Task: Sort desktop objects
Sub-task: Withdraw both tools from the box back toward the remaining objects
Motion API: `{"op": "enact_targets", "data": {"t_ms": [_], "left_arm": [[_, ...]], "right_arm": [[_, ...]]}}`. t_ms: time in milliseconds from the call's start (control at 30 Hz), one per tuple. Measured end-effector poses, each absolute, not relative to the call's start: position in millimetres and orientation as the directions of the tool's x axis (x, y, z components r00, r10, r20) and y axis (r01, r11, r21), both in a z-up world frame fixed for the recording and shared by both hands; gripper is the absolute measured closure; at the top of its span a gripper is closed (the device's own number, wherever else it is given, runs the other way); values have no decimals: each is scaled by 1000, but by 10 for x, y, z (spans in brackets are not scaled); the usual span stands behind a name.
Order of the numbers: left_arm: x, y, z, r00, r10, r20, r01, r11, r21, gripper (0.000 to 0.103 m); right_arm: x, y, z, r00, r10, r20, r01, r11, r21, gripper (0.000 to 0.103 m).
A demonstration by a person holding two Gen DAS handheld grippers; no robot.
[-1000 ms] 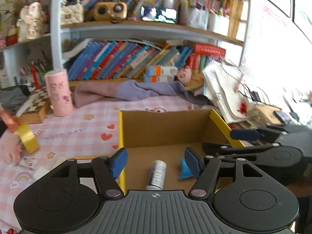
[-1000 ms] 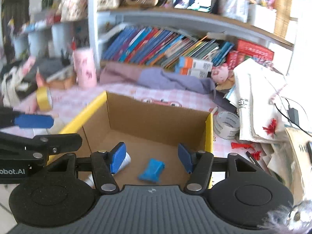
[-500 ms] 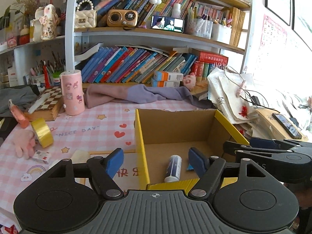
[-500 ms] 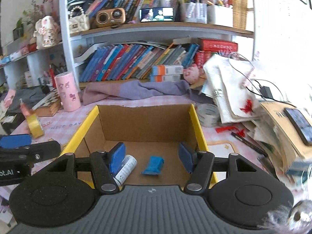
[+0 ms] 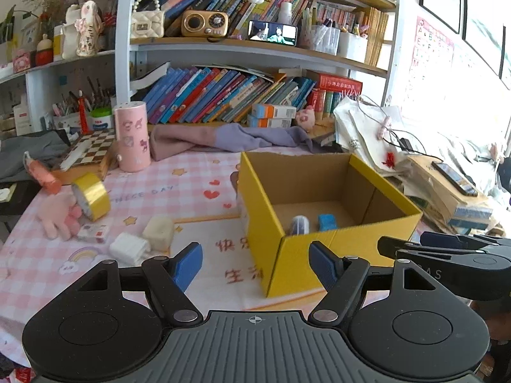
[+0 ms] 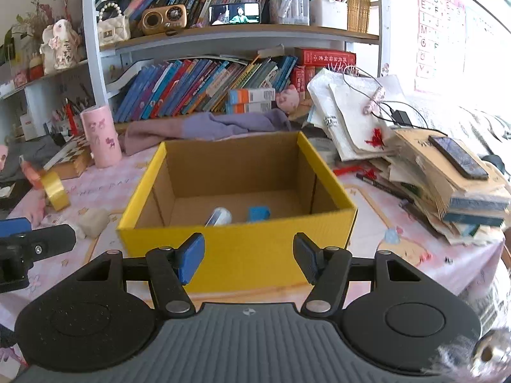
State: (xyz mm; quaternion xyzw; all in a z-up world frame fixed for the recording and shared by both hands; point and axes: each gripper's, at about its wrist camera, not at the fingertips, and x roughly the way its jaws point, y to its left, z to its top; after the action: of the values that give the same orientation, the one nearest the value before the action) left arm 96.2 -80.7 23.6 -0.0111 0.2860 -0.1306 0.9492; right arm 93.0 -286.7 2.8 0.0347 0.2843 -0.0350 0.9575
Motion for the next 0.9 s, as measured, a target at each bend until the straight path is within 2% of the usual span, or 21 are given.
{"op": "enact_targets", "data": {"t_ms": [433,567,900], "left_arm": [[553,-288,35,768,-258,-586,283,958,-50,27],[502,-171,-39,746,-239,-622,266,963,-52,23],[381,-36,-165,708,-252,-660,287,956,-57,22]], "right_arm": [[383,-2218,-192,807,-74,-585,98,995,9,43],[281,-2074,-256,791,-70,-608,90,996,3,43],[178,-1851,-340,752,-28,-658,46,999,9,41]]}}
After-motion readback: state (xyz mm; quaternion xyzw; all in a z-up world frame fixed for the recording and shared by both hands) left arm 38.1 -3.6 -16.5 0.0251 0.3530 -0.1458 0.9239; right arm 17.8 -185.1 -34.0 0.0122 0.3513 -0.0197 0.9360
